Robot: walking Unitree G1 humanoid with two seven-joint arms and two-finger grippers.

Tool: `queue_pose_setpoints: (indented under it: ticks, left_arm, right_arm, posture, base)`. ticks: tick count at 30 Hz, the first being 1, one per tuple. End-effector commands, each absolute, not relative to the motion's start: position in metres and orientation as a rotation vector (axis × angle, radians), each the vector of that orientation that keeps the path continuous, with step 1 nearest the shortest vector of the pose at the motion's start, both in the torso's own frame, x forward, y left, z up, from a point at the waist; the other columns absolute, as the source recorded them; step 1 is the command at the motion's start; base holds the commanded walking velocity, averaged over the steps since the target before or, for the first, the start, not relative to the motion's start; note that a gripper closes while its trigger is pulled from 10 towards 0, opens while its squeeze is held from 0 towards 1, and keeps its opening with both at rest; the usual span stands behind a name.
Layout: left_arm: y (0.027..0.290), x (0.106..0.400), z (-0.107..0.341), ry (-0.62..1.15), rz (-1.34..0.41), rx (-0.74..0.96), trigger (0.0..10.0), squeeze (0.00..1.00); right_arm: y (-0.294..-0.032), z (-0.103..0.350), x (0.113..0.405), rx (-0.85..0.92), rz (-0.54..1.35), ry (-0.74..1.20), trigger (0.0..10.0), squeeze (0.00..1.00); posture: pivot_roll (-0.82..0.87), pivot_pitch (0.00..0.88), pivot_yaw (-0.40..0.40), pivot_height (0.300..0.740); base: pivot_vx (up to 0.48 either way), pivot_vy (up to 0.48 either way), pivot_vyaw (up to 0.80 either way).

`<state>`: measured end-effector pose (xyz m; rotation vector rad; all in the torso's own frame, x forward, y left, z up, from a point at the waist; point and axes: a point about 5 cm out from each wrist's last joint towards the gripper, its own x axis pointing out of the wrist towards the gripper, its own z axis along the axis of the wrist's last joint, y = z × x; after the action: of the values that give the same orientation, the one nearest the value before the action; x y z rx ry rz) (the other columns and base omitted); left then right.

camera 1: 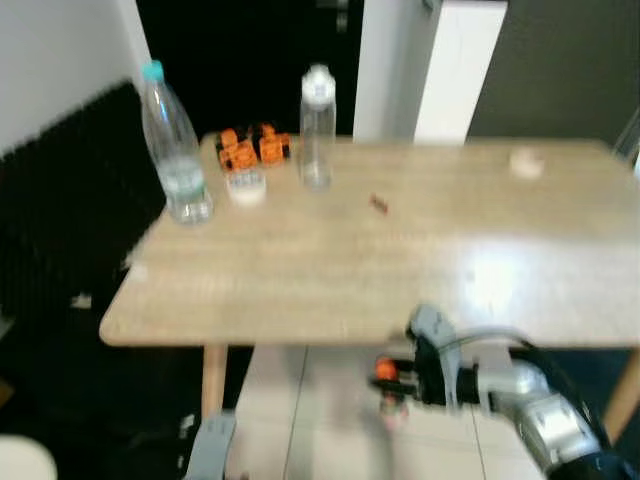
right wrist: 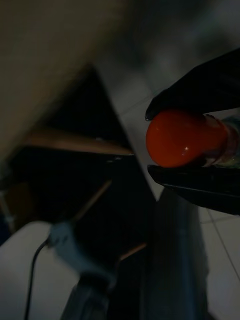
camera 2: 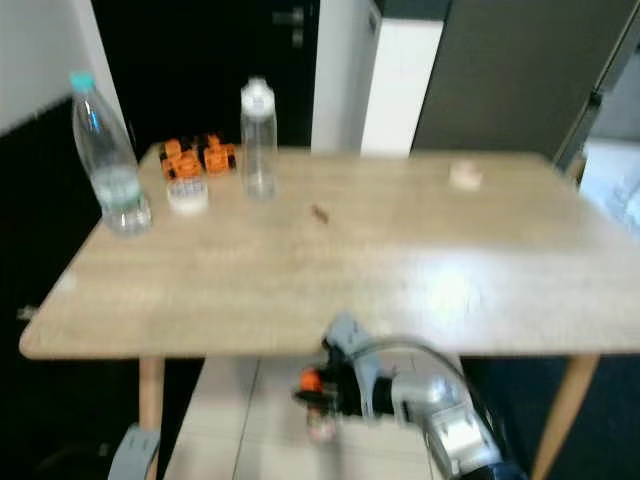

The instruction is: Restocking fridge

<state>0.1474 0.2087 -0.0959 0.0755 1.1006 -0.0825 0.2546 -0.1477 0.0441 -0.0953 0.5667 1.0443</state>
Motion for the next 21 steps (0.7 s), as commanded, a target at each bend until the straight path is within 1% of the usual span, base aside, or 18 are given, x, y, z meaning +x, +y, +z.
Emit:
queue_pose_setpoints:
  ticks: [1,3,5,7,8,9,10,12,13,14,15,16,17,19,20,21]
  left_arm:
    - [0.208,0.148,-0.096,1.106,-0.090,0.087,10.0,0.00]
    - [0.208,0.147,-0.096,1.108,-0.091,0.087,10.0,0.00]
    - [0.207,0.147,-0.096,1.108,-0.091,0.087,10.0,0.00]
    - [0.207,0.147,-0.097,1.108,-0.091,0.087,10.0,0.00]
    - [0.207,0.147,-0.097,1.108,-0.091,0.087,10.0,0.00]
    - [0.207,0.147,-0.097,1.109,-0.091,0.087,10.0,0.00]
    - [0.207,0.147,-0.097,1.109,-0.091,0.087,10.0,0.00]
    - [0.207,0.146,-0.097,1.108,-0.090,0.086,10.0,0.00]
    - [0.207,0.146,-0.097,1.106,-0.089,0.086,10.0,0.00]
    - [0.207,0.146,-0.097,1.106,-0.089,0.086,10.0,0.00]
    - [0.207,0.146,-0.097,1.110,-0.096,0.095,10.0,0.00]
    - [0.207,0.145,-0.097,1.114,-0.101,0.102,10.0,0.00]
    - [0.207,0.145,-0.097,1.114,-0.101,0.102,10.0,0.00]
    - [0.207,0.145,-0.097,1.117,-0.106,0.104,10.0,0.00]
    - [0.207,0.145,-0.097,1.117,-0.106,0.104,10.0,0.00]
    - [0.207,0.145,-0.097,1.117,-0.109,0.101,10.0,0.00]
  right_arm:
    - [-0.157,0.031,0.253,-0.128,0.980,0.608,10.0,0.00]
    - [-0.170,0.015,0.253,-0.127,0.848,0.657,10.0,0.00]
    - [-0.173,0.011,0.253,-0.119,0.815,0.667,10.0,0.00]
    - [-0.183,-0.005,0.248,-0.092,0.719,0.708,10.0,0.00]
    - [-0.183,-0.005,0.248,-0.092,0.719,0.708,10.0,0.00]
    - [-0.188,-0.013,0.244,-0.086,0.662,0.730,10.0,0.00]
    - [-0.188,-0.013,0.244,-0.086,0.662,0.730,10.0,0.00]
    - [-0.201,-0.033,0.232,-0.086,0.505,0.785,10.0,0.00]
    - [-0.208,-0.042,0.224,-0.070,0.415,0.814,10.0,0.00]
    - [-0.208,-0.042,0.224,-0.070,0.415,0.814,10.0,0.00]
    - [-0.219,-0.057,0.205,-0.041,0.281,0.871,10.0,0.00]
    - [-0.223,-0.062,0.197,-0.030,0.235,0.896,10.0,0.00]
    - [-0.223,-0.062,0.197,-0.030,0.235,0.896,10.0,0.00]
    - [-0.226,-0.071,0.180,0.011,0.170,0.938,10.0,0.00]
    - [-0.226,-0.071,0.180,0.011,0.170,0.938,10.0,0.00]
    - [-0.227,-0.077,0.170,0.037,0.131,0.961,10.0,0.00]
  posture:
    - [0.02,0.000,-0.006,0.740]
    - [0.01,0.000,-0.006,0.740]
    - [0.01,0.000,-0.007,0.740]
    - [0.01,0.000,-0.008,0.740]
    - [0.01,0.000,-0.008,0.740]
    - [0.01,0.000,-0.008,0.740]
    - [0.01,0.000,-0.008,0.740]
    - [0.02,0.000,-0.010,0.740]
    - [0.02,0.000,-0.010,0.740]
    - [0.02,0.000,-0.010,0.740]
    - [0.02,0.000,-0.010,0.740]
    - [0.02,0.000,-0.006,0.740]
    - [0.02,0.000,-0.006,0.740]
    - [0.02,0.000,-0.005,0.740]
    - [0.02,0.000,-0.005,0.740]
    - [0.01,0.000,-0.003,0.740]
  base:
    - [-0.307,0.000,0.00]
    - [-0.302,0.000,0.00]
    - [-0.304,0.000,0.00]
    - [-0.308,0.000,0.00]
    - [-0.311,0.000,0.00]
    - [-0.304,0.000,0.00]
    - [-0.304,0.000,0.00]
    - [-0.304,0.000,0.00]
    - [0.000,0.000,0.00]
    - [0.000,0.000,0.00]
    - [0.000,0.000,0.00]
    - [0.000,0.000,0.00]
    - [0.000,0.000,0.00]
    - [0.000,0.000,0.00]
    - [0.000,0.000,0.00]
    - [0.000,0.000,0.00]
